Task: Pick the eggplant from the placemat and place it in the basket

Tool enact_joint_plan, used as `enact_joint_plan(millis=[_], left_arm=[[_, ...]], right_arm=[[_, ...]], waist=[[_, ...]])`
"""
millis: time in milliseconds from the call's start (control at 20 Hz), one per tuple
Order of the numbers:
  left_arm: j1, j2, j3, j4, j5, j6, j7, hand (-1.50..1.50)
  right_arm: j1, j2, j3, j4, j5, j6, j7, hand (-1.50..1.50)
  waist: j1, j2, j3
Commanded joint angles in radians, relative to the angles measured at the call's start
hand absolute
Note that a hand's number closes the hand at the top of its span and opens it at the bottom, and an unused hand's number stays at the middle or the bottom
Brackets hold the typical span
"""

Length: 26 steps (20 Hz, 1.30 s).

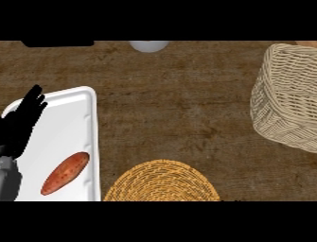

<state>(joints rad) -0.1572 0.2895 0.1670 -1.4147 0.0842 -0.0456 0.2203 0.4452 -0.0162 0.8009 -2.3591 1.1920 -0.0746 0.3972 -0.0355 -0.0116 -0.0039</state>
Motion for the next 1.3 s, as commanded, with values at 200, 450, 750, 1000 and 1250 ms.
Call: enact_joint_plan(millis=[200,450,750,1000,1250], left_arm=[[-0.025,0.017,0.002,-0.021,0.011,-0.018,0.040,0.00],[-0.078,-0.015,-0.022,0.038,-0.015,0.001,0.015,0.00],[-0.056,-0.046,-0.040,0.006,-0.024,0.017,0.013,0.00],[-0.066,-0.028,-0.026,0.021,-0.023,0.005,0.003,0.00],[-0.051,-0.021,-0.014,0.015,-0.016,-0.006,0.009,0.00]], right_arm=[[-0.186,0.016,0.029,-0.270,0.092,0.142,0.360,1.50],[-0.434,0.016,-0.099,-0.244,0.054,0.186,0.498,1.50],[-0.735,0.016,-0.384,-0.162,0.018,0.392,0.628,1.50],[-0.902,0.000,-0.743,-0.081,-0.140,0.508,0.552,1.50],[-0.886,-0.046,-0.951,0.010,-0.282,0.505,0.399,1.50]], waist=[[0.038,0.010,0.001],[0.039,0.017,0.000],[0.042,0.013,0.002],[0.038,0.013,0.004],[0.032,0.012,0.005]])
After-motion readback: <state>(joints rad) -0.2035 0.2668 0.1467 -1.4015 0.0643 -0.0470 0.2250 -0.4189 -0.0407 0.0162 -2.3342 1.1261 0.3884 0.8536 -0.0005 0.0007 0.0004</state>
